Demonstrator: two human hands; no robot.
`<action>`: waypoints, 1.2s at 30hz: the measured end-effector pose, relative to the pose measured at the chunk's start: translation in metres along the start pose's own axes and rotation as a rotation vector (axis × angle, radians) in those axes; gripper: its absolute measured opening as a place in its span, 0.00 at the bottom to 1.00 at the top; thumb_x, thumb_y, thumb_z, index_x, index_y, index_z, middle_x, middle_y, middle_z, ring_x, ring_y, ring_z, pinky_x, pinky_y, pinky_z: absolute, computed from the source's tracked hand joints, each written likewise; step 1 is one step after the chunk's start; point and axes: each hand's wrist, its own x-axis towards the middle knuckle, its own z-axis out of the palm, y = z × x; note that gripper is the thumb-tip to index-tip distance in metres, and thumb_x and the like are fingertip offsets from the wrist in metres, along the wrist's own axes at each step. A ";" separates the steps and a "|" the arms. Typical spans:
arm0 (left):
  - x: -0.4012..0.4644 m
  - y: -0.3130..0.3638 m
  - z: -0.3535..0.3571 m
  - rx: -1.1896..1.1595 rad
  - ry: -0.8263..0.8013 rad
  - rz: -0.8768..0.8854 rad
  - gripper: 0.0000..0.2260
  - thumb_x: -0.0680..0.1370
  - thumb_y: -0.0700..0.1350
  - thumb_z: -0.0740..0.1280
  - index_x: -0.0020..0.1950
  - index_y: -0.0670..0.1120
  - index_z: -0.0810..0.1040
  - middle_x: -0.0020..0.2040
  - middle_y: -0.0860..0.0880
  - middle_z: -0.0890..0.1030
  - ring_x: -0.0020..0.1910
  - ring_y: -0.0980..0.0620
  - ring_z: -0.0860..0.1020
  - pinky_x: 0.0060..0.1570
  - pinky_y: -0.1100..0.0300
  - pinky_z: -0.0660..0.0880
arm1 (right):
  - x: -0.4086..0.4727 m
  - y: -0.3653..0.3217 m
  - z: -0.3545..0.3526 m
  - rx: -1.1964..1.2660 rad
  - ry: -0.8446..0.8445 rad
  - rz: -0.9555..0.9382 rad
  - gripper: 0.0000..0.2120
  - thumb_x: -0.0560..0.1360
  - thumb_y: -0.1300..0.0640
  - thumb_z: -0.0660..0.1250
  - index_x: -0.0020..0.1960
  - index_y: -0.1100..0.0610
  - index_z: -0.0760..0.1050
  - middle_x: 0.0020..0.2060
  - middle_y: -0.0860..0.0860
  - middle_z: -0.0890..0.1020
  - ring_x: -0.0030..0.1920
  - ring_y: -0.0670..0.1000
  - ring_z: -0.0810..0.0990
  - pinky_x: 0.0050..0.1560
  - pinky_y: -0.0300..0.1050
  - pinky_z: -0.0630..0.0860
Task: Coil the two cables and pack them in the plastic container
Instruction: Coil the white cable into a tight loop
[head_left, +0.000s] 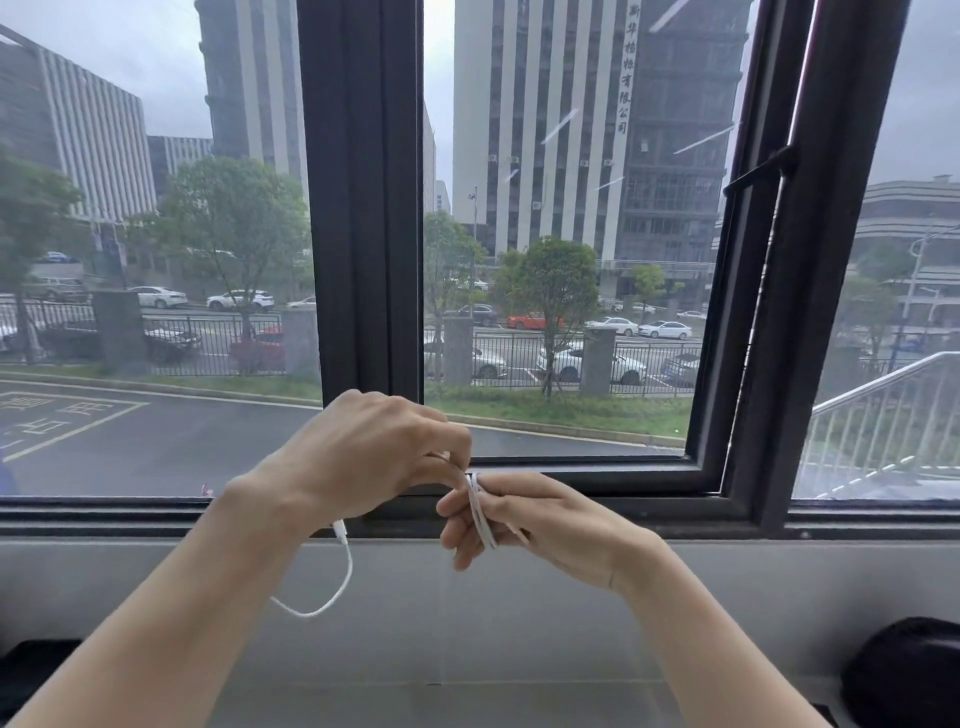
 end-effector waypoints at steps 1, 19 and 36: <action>0.000 -0.002 0.001 -0.012 0.029 0.021 0.16 0.78 0.65 0.55 0.50 0.58 0.77 0.44 0.60 0.82 0.42 0.55 0.81 0.38 0.56 0.77 | -0.002 0.000 -0.001 0.039 -0.004 0.004 0.16 0.85 0.63 0.54 0.64 0.72 0.74 0.50 0.63 0.82 0.49 0.61 0.82 0.59 0.49 0.77; -0.014 0.029 0.097 -0.833 0.372 -0.332 0.07 0.81 0.34 0.61 0.49 0.45 0.75 0.32 0.52 0.77 0.31 0.52 0.77 0.34 0.57 0.75 | 0.000 -0.011 0.011 0.030 -0.039 -0.159 0.14 0.86 0.59 0.54 0.55 0.64 0.76 0.42 0.59 0.80 0.44 0.60 0.80 0.55 0.51 0.77; -0.019 0.079 0.120 -0.847 0.021 -0.593 0.12 0.84 0.43 0.59 0.65 0.55 0.72 0.42 0.57 0.81 0.37 0.62 0.76 0.40 0.67 0.71 | 0.013 0.014 -0.003 -0.053 0.339 -0.172 0.14 0.86 0.58 0.55 0.62 0.60 0.78 0.51 0.53 0.88 0.57 0.53 0.86 0.65 0.66 0.76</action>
